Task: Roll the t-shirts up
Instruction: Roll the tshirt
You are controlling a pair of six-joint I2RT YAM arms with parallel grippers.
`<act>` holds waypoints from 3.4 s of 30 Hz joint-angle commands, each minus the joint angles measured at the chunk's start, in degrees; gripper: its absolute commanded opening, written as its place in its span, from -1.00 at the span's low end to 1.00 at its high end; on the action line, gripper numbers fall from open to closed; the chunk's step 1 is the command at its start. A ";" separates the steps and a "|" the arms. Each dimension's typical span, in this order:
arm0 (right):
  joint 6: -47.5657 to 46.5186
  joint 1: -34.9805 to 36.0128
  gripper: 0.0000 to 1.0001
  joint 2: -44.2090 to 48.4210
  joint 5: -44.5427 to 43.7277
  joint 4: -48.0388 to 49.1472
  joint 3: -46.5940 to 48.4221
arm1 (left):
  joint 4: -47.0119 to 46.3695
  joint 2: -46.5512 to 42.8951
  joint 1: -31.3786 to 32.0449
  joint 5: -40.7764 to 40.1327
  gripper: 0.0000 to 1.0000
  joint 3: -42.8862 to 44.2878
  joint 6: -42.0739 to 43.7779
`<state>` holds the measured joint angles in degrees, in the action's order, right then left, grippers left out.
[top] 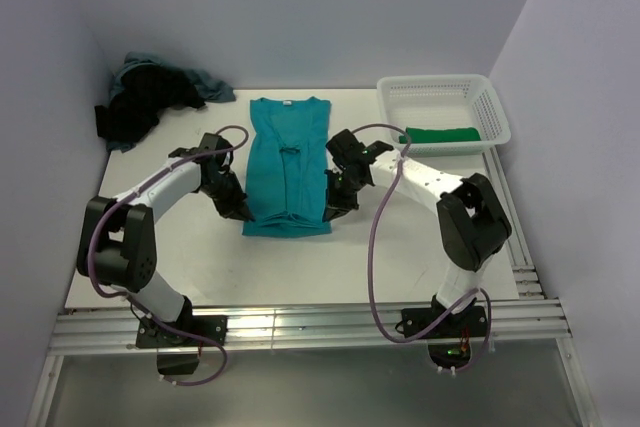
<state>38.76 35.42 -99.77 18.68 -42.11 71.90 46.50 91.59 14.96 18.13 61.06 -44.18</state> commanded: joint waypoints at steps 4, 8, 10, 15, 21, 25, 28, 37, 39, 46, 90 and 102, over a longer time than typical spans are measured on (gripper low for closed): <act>-2.29 -1.58 -1.00 -2.98 0.83 -2.19 5.18 | -0.18 2.71 -1.16 0.50 -0.99 4.07 1.73; -2.73 -2.20 -1.00 -4.73 1.01 -2.80 7.02 | 0.34 4.56 -1.69 0.68 -0.99 5.91 2.35; -2.90 -2.46 -1.00 -5.52 1.27 -2.98 7.55 | 0.52 5.43 -1.86 0.85 -0.99 7.05 2.61; -3.69 -3.25 -1.00 -6.84 1.36 -4.03 9.75 | 1.13 6.58 -2.04 0.50 -0.99 9.16 2.96; -4.31 -3.87 -1.00 -8.78 1.54 -4.74 12.21 | 1.22 8.16 -2.57 0.50 -0.99 10.48 3.31; -4.57 -4.13 -0.99 -10.09 1.54 -4.91 13.18 | 1.14 9.13 -3.01 0.68 -0.99 11.19 3.67; -4.66 -4.39 -0.99 -11.15 1.63 -5.09 13.88 | 1.31 10.10 -3.10 0.85 -0.94 12.33 3.93; -4.66 -5.62 -0.68 -14.48 1.19 -4.65 16.78 | 0.08 13.52 -3.62 1.73 -0.46 14.88 3.76; -4.22 -6.15 -0.59 -15.10 1.36 -4.30 18.10 | -0.36 13.70 -4.06 2.08 -0.19 14.88 3.32; -0.28 -9.22 -0.28 -15.02 2.42 -0.79 19.33 | -5.53 13.09 -8.71 6.65 -0.03 15.14 0.07; -4.31 -7.56 -0.03 -10.45 5.58 16.44 0.26 | -10.47 15.98 -5.29 -1.34 -0.14 12.42 16.50; -4.84 -7.38 -0.08 -11.59 4.70 14.95 1.49 | -8.36 17.83 -5.03 -9.07 -0.17 14.26 15.45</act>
<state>34.79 27.75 -110.15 24.36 -27.03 72.20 37.34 109.49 9.65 13.80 72.84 -28.23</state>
